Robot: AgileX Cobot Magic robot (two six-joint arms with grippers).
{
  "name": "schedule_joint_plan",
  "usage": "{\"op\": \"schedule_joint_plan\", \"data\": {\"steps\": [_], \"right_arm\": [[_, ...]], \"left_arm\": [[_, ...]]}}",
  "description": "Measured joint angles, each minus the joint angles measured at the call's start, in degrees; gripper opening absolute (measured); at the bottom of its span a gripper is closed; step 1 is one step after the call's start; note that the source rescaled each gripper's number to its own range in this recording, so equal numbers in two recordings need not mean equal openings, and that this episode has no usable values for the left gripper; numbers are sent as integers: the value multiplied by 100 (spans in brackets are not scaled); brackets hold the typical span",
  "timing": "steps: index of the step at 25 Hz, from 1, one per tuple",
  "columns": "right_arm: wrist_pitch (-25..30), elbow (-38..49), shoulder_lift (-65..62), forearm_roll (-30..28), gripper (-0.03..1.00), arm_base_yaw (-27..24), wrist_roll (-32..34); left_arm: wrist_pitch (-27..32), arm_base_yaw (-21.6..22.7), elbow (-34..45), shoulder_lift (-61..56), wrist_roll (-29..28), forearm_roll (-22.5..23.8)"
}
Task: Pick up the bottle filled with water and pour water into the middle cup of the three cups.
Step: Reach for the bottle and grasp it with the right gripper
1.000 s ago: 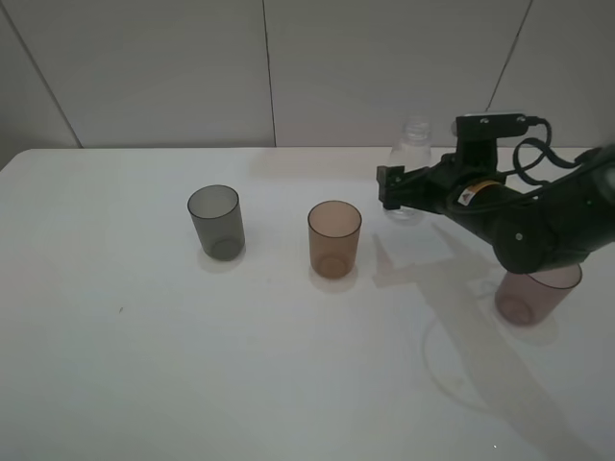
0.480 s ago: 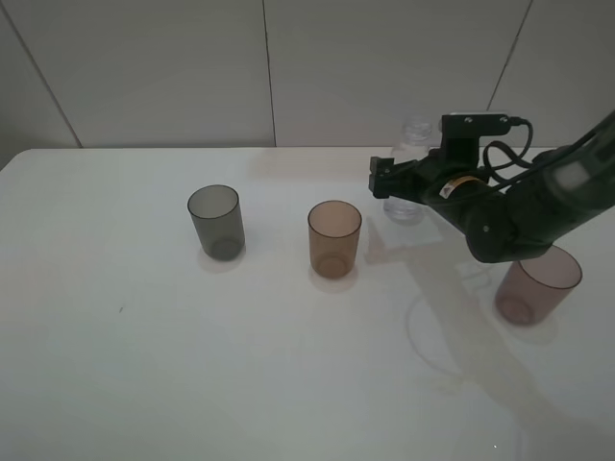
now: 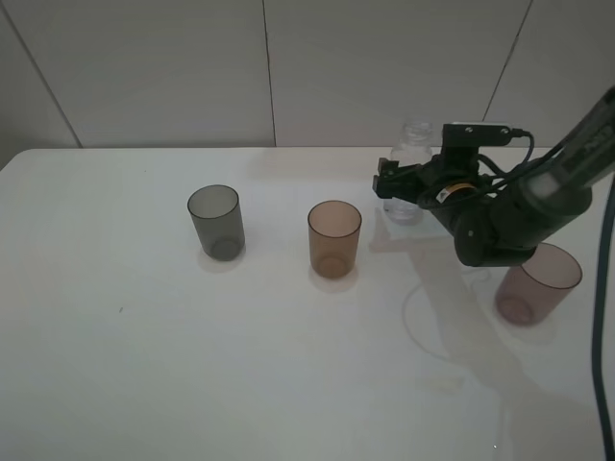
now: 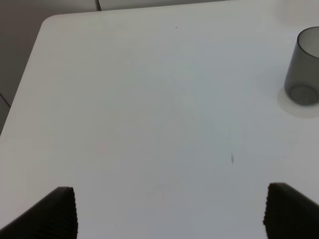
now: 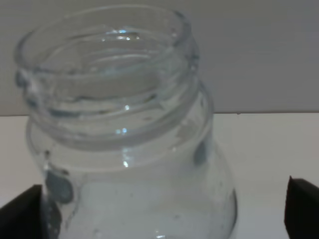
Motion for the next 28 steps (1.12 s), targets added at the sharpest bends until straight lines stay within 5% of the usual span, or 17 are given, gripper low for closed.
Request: {"op": "schedule_joint_plan", "data": {"steps": [16,19,20,22,28], "right_arm": [[-73,-480,481,-107,98,0,-37],[-51,-495,521,-107,74,0,-37],[-57,-500,521,-95,56,0,-37],[-83,-513,521,-83,3,0,-37],[-80,-510,521,-74,0,0,-42]], "left_arm": [[0,0,0,0,0,0],[0,0,0,0,0,0],[0,0,0,0,0,0],[0,0,0,0,0,0],[0,0,0,0,0,0]]}}
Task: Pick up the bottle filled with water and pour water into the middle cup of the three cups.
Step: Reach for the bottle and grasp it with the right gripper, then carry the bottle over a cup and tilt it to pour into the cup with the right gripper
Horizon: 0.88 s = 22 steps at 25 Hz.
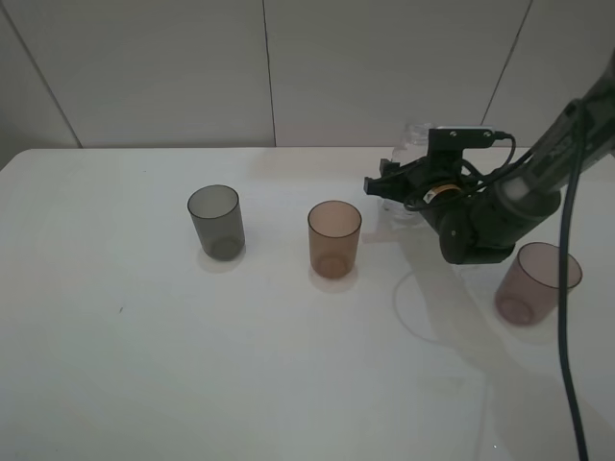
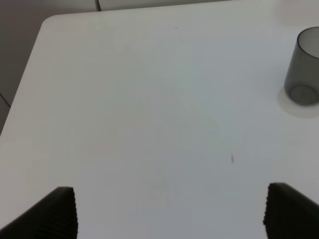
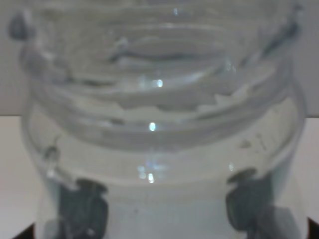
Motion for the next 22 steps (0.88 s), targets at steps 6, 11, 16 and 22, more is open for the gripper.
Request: {"op": "schedule_joint_plan", "data": {"steps": [6,11,16,22], "right_arm": [[12,-4,0,-12,0,0,-17],[519,1,-265,-17,0,-13,-311],[1564,7,-1098,-37,0,-19,-1604],[2718,-11,-1923,-942,0,-74,-2220]], "left_arm": [[0,0,0,0,0,0],[0,0,0,0,0,0],[0,0,0,0,0,0],[0,0,0,0,0,0]]}}
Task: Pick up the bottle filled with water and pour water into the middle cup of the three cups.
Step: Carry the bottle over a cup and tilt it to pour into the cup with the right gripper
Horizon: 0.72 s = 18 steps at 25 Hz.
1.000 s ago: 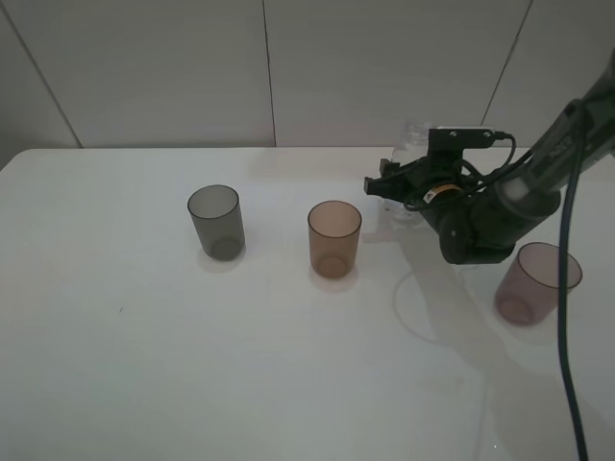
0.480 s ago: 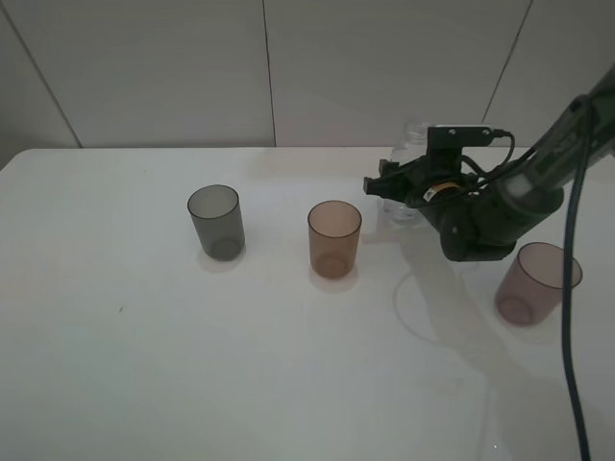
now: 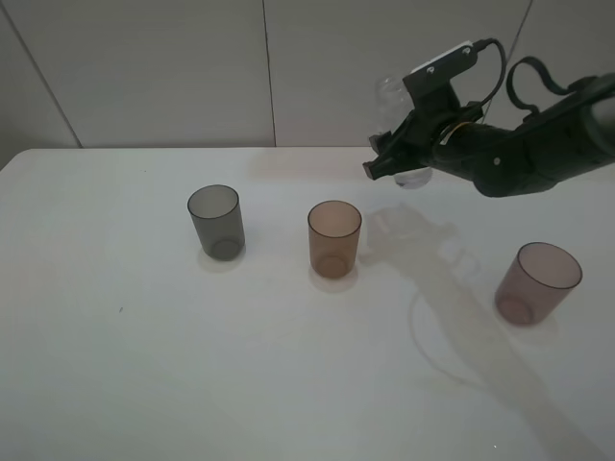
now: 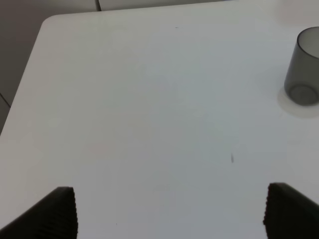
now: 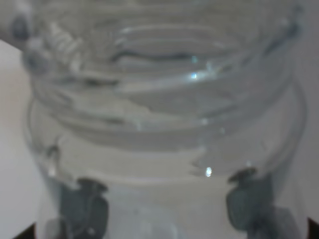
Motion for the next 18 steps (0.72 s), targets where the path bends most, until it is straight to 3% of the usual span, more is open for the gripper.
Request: {"op": "schedule_joint_plan", "data": {"steps": [5,8,18], "right_arm": [[1026,-7,-614,-1563,0,-62,270],[1595,-7,-878,-2646,0,-62,926],[2547,-7,-1137,-6792,0,31,5255]], "left_arm": [[0,0,0,0,0,0],[0,0,0,0,0,0],[0,0,0,0,0,0]]}}
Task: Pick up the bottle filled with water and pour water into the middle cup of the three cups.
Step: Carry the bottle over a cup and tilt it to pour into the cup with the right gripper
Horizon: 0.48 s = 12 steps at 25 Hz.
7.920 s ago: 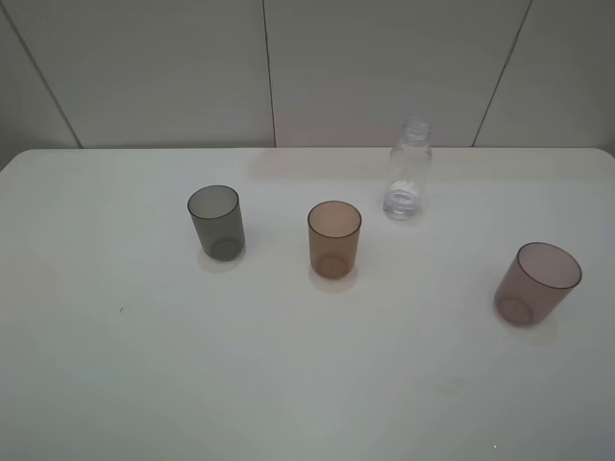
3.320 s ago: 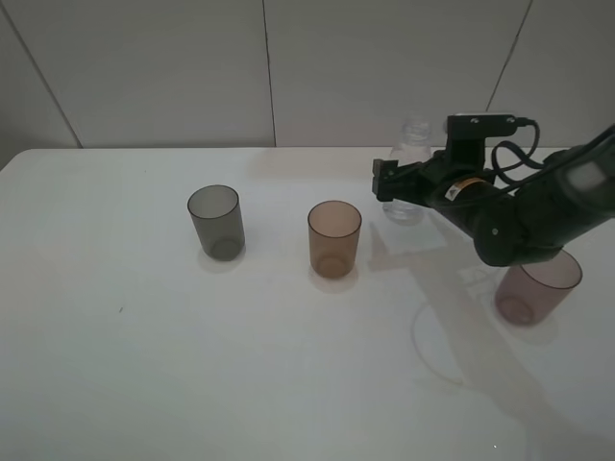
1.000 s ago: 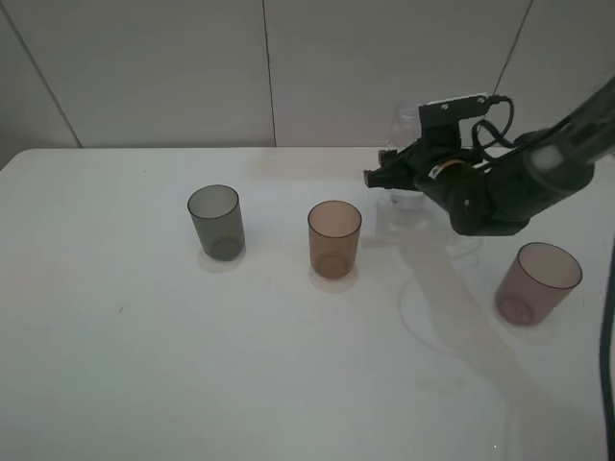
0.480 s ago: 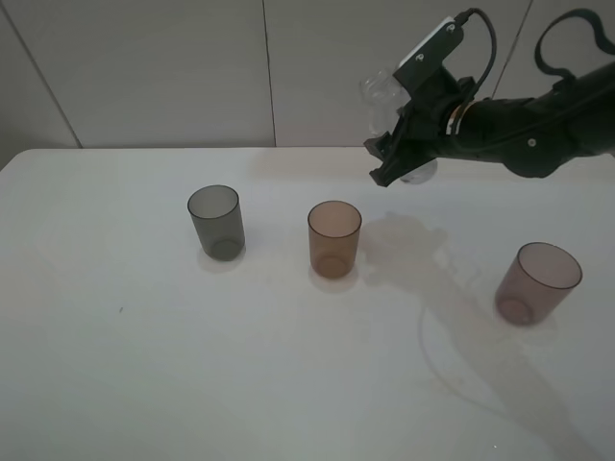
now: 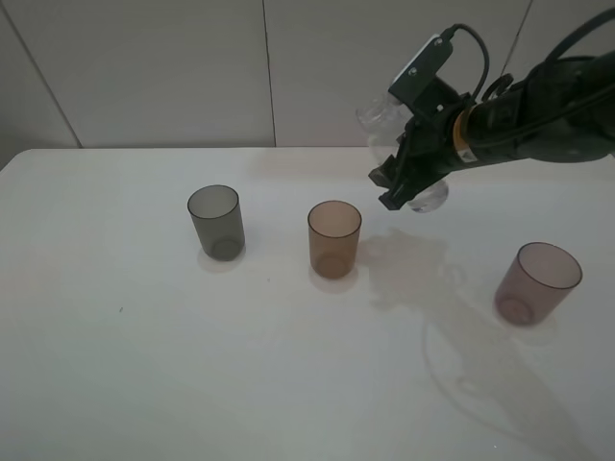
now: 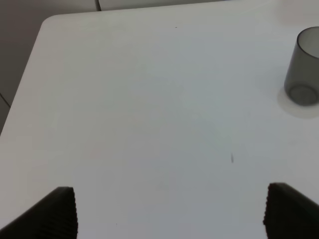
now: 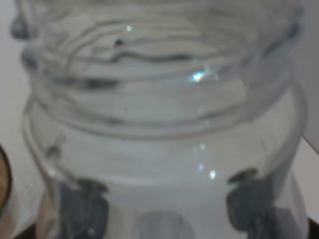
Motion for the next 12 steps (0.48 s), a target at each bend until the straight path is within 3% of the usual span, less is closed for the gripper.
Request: {"op": "schedule_joint_plan", "data": {"steps": [2,4,12], "right_arm": [[213,0,-4,-651,0,137,562],[403,0,-12,-947,0,282,754],[1273,0,-12,-1501,0,697,845]], "left_arm": [[0,0,0,0,0,0],[0,0,0,0,0,0],[0,0,0,0,0,0]]}}
